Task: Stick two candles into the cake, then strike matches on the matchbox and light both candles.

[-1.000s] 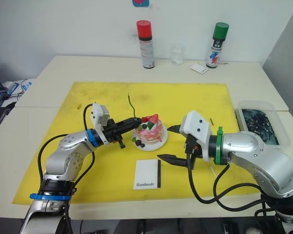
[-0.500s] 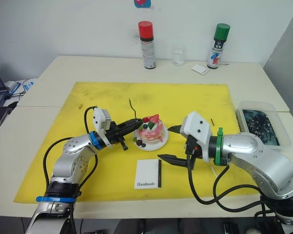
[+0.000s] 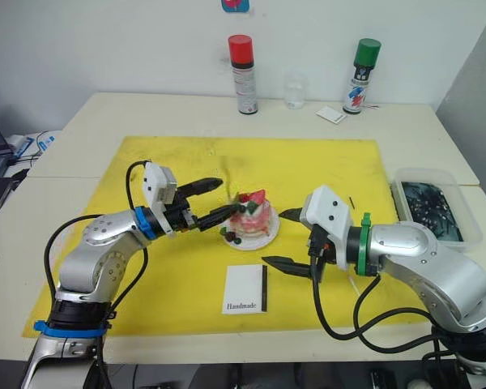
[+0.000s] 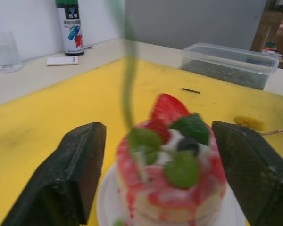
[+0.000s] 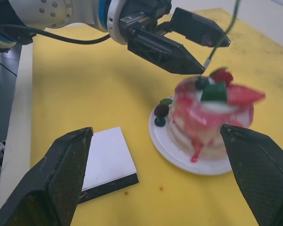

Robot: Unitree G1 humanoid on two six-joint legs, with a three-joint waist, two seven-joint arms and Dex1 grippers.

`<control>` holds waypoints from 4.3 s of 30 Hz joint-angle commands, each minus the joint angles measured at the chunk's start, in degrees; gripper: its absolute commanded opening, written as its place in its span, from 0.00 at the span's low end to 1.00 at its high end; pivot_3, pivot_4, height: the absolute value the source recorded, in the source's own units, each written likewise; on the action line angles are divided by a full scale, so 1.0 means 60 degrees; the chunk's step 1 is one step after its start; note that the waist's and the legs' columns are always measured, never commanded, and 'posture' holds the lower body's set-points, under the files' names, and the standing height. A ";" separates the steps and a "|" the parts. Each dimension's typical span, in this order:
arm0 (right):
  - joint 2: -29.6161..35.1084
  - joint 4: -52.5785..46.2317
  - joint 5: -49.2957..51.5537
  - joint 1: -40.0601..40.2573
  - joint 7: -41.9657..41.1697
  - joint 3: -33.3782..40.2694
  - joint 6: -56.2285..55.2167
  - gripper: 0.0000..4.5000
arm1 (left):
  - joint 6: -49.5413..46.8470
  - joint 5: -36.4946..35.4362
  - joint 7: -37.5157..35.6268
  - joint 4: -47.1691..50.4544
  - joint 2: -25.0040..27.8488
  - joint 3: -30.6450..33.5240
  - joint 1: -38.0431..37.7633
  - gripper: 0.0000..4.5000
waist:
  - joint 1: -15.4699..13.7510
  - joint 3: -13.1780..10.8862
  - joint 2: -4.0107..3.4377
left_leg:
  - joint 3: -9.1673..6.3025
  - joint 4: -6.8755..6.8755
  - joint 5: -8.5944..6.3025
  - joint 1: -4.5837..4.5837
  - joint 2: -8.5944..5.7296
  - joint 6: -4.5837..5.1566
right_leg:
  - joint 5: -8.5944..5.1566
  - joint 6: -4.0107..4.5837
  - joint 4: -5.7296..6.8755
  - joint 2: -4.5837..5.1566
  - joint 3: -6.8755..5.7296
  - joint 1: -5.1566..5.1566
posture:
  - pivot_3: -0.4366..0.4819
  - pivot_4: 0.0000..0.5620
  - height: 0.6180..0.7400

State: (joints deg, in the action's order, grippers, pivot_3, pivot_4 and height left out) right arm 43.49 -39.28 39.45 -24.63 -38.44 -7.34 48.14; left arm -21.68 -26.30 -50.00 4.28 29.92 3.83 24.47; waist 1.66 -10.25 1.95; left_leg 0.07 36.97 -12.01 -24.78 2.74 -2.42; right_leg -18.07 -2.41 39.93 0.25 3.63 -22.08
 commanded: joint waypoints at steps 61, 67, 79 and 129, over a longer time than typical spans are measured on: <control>-0.1188 -0.2399 -0.2304 0.6702 0.2306 0.3760 0.1572 0.00 | -0.0249 -0.1729 -0.4547 0.3094 0.3346 -0.0477 -0.1498 1.00 | -0.0009 0.0007 0.0006 | 0.0021 0.0009 0.0007 0.0019 0.0000 0.0001 | -0.0012 -0.0029 -0.0006 -0.0017 0.0037 0.0012 | 0.48 0.27 1.00; 0.0719 -0.1929 -0.0993 0.6366 0.0299 0.5937 0.2159 0.00 | -0.0548 -0.1955 -0.4450 0.3371 0.3401 -0.0528 -0.1481 1.00 | -0.0005 0.0007 0.0006 | 0.0024 0.0007 0.0007 0.0019 -0.0003 0.0001 | -0.0011 -0.0027 -0.0008 -0.0018 0.0037 0.0014 | 0.48 0.27 1.00; 0.2784 0.1924 -0.3070 0.9362 -0.4224 0.7606 -0.2488 0.00 | -0.1244 -0.2601 -0.4141 0.4026 0.3323 -0.0584 -0.1330 1.00 | -0.0016 0.0007 0.0007 | 0.0017 0.0005 0.0006 0.0036 -0.0003 0.0003 | -0.0015 -0.0034 -0.0040 -0.0018 0.0023 0.0054 | 0.48 0.27 1.00; 0.6248 0.1256 -0.2785 0.4492 -0.3451 0.2254 0.2290 0.72 | -0.0433 -0.2622 -0.3942 0.4521 0.3165 -0.0412 -0.1938 1.00 | -0.0010 0.0000 -0.0011 | 0.0037 -0.0025 0.0000 0.0083 0.0007 0.0012 | -0.0002 -0.0034 -0.0136 0.0001 0.0048 0.0114 | 0.48 0.27 1.00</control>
State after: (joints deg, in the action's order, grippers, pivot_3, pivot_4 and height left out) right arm 80.89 -31.97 23.08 3.40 -60.09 7.16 61.21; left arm -23.41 -39.13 -74.20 29.09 49.12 -0.42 12.15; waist 1.60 -10.25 1.88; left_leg 0.27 36.83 -12.01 -24.35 2.79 -2.34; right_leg -18.08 -2.62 39.09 0.25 3.90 -21.44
